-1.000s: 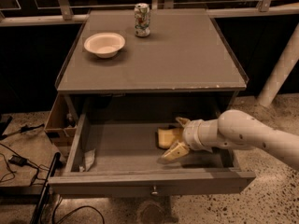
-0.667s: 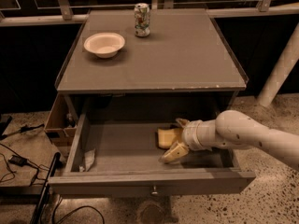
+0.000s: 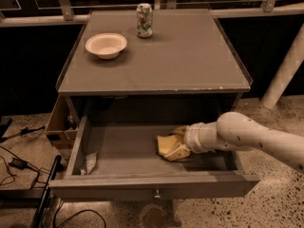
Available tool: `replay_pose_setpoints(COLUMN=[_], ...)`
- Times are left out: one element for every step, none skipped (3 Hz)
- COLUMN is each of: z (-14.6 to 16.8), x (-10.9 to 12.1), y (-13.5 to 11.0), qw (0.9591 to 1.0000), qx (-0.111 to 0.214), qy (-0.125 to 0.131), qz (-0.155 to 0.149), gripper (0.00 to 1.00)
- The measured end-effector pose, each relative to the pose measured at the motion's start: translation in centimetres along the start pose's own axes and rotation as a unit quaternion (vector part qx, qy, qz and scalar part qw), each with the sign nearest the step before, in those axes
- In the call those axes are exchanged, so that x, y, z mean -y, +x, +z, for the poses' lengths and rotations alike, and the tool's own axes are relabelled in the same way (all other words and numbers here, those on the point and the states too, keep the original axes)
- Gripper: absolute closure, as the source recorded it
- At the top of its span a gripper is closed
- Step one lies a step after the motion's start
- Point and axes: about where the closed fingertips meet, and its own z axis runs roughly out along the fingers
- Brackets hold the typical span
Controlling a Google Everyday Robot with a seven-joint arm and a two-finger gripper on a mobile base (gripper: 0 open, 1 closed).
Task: Pick sponge from top drawer and place on counter
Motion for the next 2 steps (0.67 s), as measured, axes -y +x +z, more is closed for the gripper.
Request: replay_pose_setpoints(z=[-0.01, -0.70], x=[-0.01, -0.33], y=[-0.01, -0.58], qw=[1.0000, 0.9999], qx=[0.000, 0.010], qy=[0.000, -0.005], qz=[0.000, -0.002], gripper=[0.74, 0.97])
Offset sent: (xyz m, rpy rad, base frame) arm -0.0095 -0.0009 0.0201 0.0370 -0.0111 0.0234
